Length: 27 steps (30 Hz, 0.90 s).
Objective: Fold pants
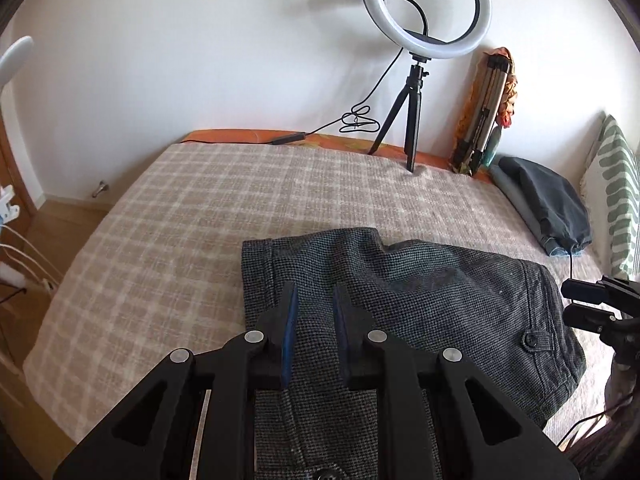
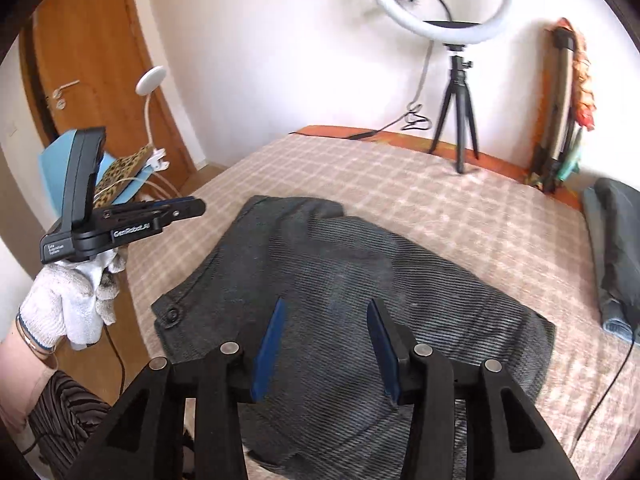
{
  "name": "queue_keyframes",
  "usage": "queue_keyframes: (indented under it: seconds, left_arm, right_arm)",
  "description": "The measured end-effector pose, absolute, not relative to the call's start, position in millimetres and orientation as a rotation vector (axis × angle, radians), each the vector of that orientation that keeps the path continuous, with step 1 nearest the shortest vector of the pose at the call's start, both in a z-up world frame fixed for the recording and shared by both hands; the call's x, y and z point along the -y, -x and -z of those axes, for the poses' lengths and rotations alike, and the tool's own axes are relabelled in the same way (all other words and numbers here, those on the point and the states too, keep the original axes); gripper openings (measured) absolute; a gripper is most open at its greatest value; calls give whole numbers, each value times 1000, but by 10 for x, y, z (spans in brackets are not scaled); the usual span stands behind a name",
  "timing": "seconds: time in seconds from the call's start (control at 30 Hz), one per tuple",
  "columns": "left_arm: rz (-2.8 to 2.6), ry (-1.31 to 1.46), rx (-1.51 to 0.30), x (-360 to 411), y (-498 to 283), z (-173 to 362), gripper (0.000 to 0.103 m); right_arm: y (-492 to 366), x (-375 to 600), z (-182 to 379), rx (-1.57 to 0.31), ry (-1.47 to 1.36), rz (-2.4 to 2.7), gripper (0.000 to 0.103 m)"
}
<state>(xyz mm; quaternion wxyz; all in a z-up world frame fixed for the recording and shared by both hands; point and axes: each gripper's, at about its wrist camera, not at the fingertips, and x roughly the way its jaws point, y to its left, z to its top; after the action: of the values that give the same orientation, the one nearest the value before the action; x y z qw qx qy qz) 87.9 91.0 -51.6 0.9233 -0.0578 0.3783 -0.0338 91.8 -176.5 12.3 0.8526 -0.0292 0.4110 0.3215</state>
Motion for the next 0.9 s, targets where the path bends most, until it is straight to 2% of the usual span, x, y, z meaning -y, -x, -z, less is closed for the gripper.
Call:
queue_keyframes:
  seconds: [0.07,0.3,0.4,0.5,0.63,0.7,0.73,0.77,0.8,0.87,0.9]
  left_arm:
    - [42,136,-788,-932,-1054,571,16]
    - [-44,148,-878,-1064,-1492,937,16]
    - [-61,141,-900,-1098,-1575,1036,16]
    - [-65,183,-898,-1152,-1603,1051,16]
    - [-56,171,-892,-1101,-1683,1050,16]
    - [-64,145,-894,-1062,-1740,1078,16]
    - [-73,138,-896,-1058,-1771,1097,16]
    - [-82,136,-900,-1059,-1793,1118,16]
    - [-95,133,-906,-1064,-1809,1142,16]
    - [-132,123,-917,-1077,-1828,1184,16]
    - [-149,114,-921,-1087,-1833,1200,16]
  right_arm:
    - [-1169,2150,-77,-872,-3,-577,60]
    - [-1876,3056,456,-1022,-266,-458,60]
    - [-2021,3115,667,-1075,-350,-489,60]
    - [-2108,3052,838,-1107,-393,-514,68]
    - [-2135,3020,969,-1114,-463,-531,69]
    - [-2135,2980,996,-1122,-469,-558,63]
    - [-2122,2969,1000,-1119,-455,-548,51]
    - [-2114,2964,1011,-1123,-454,-548,32]
    - [-2101,2970,1019,-1126,-476,-554,29]
    - [-2037,2971,956,-1104,-478,-536,15]
    - [-1982,2934,866,-1073,-442,-518,14]
